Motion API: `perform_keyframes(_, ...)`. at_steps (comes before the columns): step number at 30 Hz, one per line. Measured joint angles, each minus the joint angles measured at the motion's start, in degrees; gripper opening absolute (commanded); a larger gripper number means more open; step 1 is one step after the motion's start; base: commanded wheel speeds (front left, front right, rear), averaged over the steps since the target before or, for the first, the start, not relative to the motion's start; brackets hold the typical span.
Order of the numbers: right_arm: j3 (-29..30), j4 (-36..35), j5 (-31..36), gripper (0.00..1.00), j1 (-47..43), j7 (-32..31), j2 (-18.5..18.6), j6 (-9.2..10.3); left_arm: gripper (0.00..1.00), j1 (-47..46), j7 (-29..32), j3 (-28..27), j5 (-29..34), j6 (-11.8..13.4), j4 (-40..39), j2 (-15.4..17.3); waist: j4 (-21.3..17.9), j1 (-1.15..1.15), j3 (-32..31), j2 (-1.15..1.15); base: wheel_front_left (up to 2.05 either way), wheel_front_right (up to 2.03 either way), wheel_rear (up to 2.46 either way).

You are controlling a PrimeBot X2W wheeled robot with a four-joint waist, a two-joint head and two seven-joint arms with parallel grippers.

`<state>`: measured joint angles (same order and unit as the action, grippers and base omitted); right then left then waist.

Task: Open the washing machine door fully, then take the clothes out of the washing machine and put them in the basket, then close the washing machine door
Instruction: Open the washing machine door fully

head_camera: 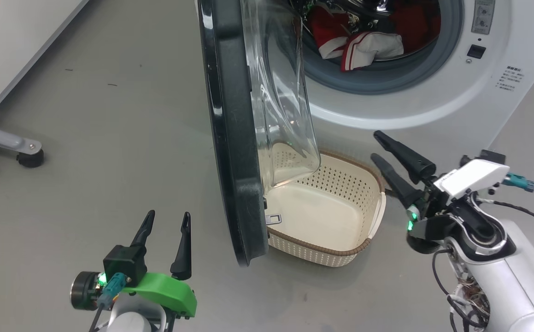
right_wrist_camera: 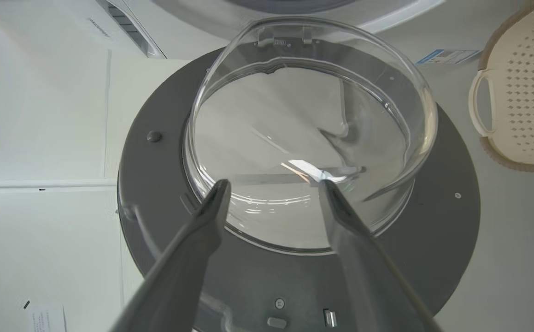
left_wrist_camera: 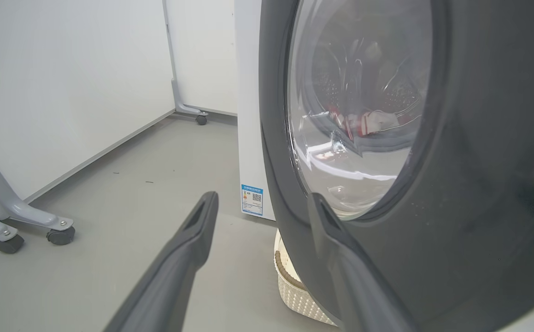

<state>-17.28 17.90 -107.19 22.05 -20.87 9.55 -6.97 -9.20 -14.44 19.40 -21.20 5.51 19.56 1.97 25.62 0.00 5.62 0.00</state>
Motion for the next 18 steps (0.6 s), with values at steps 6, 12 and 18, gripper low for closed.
perform_keyframes(6, 2.6, -3.8, 8.6, 1.00, -5.6, 7.8, 3.3, 0.00, 1.00, 0.2, 0.0, -0.5, -0.5, 0.3, -0.3, 0.0, -0.2, 0.00, -0.2, 0.00, 0.00, 0.00, 0.00)
perform_keyframes(12, 2.3, -4.4, 22.3, 1.00, -11.1, 18.3, 6.9, 0.00, 1.00, 1.0, 0.0, -1.1, -0.5, 0.3, -0.6, 0.0, -0.9, 0.00, -0.6, 0.00, 0.00, 0.00, 0.00)
perform_keyframes(18, -1.0, -4.3, 38.5, 1.00, -13.9, 28.2, 11.8, -0.01, 1.00, 1.3, 0.0, -0.8, -0.4, 0.3, -0.6, 0.1, -1.7, 0.00, -1.2, 0.00, 0.00, 0.00, 0.00)
